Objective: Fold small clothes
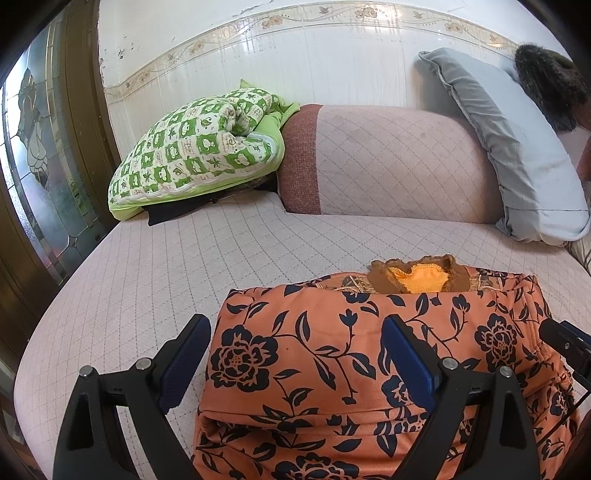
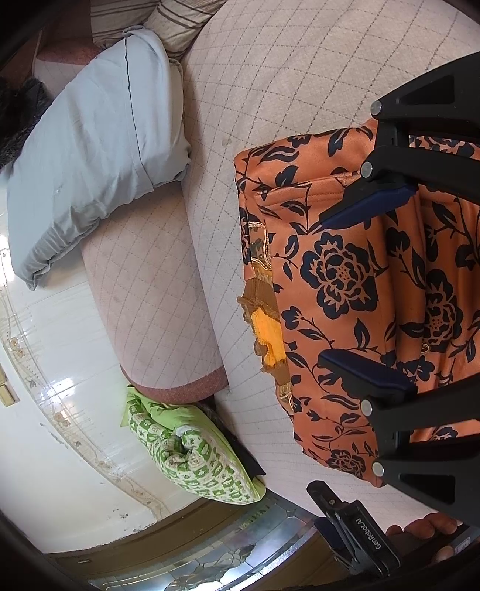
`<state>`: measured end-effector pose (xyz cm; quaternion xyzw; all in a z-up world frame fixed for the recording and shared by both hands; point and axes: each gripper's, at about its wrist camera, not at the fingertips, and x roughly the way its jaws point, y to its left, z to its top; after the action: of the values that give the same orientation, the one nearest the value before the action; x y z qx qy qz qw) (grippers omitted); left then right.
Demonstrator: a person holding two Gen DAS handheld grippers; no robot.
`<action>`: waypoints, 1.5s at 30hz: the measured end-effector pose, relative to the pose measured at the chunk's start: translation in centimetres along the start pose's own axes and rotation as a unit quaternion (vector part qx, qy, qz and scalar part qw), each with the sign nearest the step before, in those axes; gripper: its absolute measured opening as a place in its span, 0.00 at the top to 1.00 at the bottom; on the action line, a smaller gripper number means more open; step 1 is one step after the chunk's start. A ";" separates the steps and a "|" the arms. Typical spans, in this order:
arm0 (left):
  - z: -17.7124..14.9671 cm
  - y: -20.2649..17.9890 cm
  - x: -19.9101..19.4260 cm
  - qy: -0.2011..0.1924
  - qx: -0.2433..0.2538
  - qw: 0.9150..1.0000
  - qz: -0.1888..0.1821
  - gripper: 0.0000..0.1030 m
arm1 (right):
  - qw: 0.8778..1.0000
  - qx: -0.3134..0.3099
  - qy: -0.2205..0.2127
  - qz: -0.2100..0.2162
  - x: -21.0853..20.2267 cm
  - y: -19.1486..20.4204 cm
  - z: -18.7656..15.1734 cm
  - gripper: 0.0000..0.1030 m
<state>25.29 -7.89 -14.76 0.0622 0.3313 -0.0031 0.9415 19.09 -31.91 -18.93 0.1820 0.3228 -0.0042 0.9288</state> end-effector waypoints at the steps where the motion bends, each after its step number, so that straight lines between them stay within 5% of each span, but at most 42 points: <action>1: 0.0 0.0 0.0 0.000 0.000 1.000 0.000 0.09 | 1.000 0.000 0.000 0.000 0.0 0.0 0.0 0.32; 45: -0.3 -0.7 -0.6 -0.004 0.020 1.000 -0.009 0.09 | 1.000 0.001 -0.003 -0.002 -0.2 -0.1 0.1 0.32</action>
<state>24.54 -8.57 -14.70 0.0780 0.3280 -0.0187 0.9413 19.01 -32.05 -18.80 0.1826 0.3199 -0.0071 0.9297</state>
